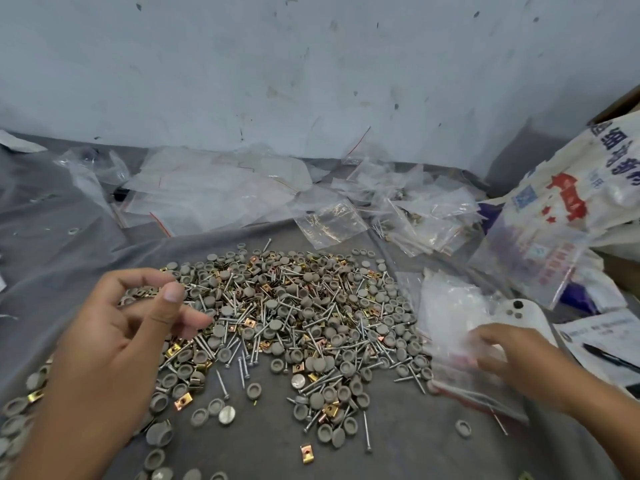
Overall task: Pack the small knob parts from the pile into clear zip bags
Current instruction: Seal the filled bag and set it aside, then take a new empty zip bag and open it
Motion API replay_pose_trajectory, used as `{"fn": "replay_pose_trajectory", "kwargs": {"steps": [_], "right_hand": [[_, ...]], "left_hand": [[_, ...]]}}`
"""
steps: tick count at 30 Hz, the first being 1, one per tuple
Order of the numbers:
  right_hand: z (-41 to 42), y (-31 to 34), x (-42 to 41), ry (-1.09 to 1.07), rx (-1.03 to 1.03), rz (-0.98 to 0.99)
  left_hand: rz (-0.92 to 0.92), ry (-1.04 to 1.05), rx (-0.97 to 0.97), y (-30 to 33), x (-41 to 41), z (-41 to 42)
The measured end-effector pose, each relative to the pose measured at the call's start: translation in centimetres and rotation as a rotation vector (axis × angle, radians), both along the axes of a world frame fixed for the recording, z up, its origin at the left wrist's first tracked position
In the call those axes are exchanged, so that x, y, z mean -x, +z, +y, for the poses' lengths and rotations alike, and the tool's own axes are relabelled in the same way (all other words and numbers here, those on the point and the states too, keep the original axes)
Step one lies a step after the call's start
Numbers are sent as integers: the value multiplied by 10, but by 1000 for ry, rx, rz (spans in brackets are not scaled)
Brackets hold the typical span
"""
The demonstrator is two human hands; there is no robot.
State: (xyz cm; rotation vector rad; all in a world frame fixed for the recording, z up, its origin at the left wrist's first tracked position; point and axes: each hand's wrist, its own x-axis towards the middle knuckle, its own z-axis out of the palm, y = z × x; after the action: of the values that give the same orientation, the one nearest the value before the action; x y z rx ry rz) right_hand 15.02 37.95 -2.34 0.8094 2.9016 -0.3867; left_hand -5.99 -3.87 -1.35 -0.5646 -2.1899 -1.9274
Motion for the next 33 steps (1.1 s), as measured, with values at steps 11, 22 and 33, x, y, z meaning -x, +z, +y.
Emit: {"fn": "replay_pose_trajectory", "kwargs": {"steps": [11, 22, 33], "right_hand": [[-92, 65, 42, -115, 684, 714], [-233, 26, 110, 190, 1204, 751], [-253, 4, 123, 101, 1184, 933]], "left_hand": [[-26, -158, 133, 7, -23, 28], [-105, -333, 37, 13, -43, 42], [-159, -187, 35, 13, -31, 33]]}}
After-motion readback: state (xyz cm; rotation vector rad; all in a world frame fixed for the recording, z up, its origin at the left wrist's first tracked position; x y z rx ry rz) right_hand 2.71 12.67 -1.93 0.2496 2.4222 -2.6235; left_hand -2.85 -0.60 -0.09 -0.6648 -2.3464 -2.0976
